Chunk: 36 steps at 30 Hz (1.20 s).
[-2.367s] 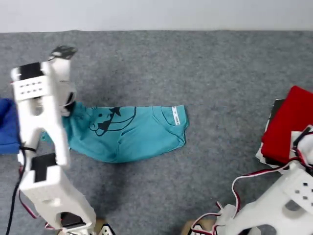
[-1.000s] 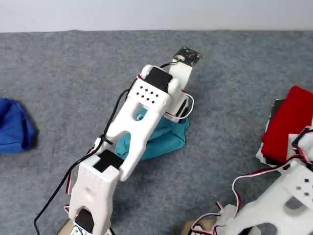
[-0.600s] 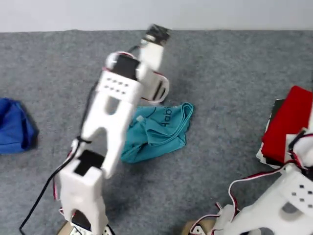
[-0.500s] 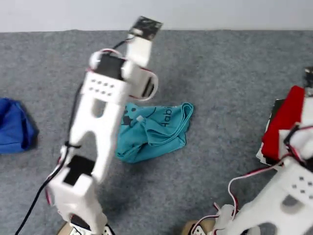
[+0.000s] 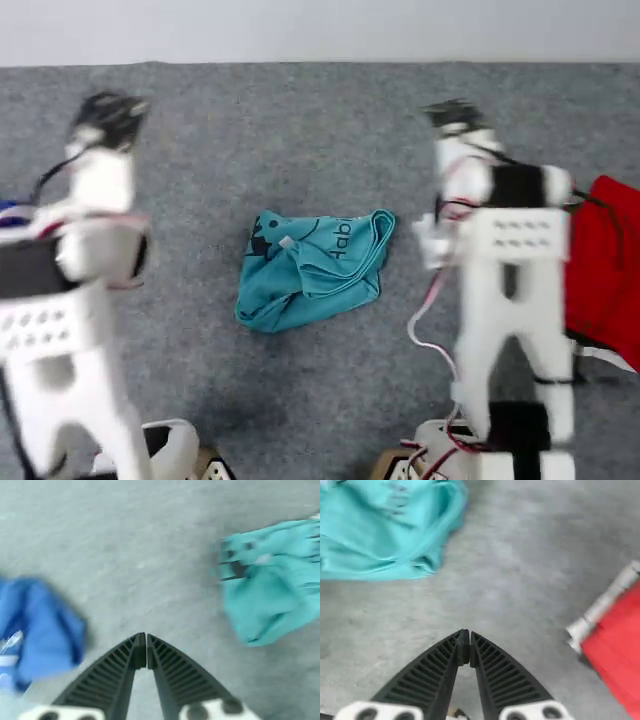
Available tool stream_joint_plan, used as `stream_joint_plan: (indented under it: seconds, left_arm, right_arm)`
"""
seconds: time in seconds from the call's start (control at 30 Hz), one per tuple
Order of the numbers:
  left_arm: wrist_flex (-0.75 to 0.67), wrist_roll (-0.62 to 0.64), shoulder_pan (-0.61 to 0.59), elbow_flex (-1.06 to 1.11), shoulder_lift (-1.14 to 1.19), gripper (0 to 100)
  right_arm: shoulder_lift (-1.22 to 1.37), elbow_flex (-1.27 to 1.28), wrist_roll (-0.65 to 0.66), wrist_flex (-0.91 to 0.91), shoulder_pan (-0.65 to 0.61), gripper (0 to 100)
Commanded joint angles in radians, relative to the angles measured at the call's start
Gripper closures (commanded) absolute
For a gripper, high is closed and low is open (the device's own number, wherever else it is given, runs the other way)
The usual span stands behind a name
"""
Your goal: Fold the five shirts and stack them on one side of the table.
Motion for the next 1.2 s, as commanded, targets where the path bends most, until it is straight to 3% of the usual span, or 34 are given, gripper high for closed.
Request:
stream_joint_plan:
  seconds: [0.0, 0.13, 0.27, 0.6, 0.9, 1.07, 1.17]
  left_arm:
    - [0.018, -0.063, -0.203, 0.076, -0.086, 100]
    - [0.018, -0.077, -0.358, 0.140, -0.092, 100]
    - [0.017, -0.077, -0.433, 0.182, -0.095, 100]
    - [0.014, -0.074, -0.456, 0.263, -0.097, 100]
    - [0.002, -0.072, -0.457, 0.292, -0.098, 100]
    - [0.002, -0.072, -0.457, 0.292, -0.098, 100]
    - [0.002, -0.072, -0.456, 0.292, -0.098, 100]
  right_arm:
    - [0.058, -0.008, -0.021, -0.071, -0.124, 98.3]
    - [0.131, -0.008, -0.023, -0.143, -0.234, 91.3]
    - [0.182, -0.008, -0.026, -0.209, -0.343, 80.7]
    - [0.338, -0.068, -0.026, -0.328, -0.519, 81.5]
    - [0.575, -0.255, -0.026, -0.278, -0.532, 81.7]
    - [0.651, -0.345, -0.018, -0.194, -0.529, 93.9]
    - [0.671, -0.374, -0.018, -0.147, -0.527, 95.4]
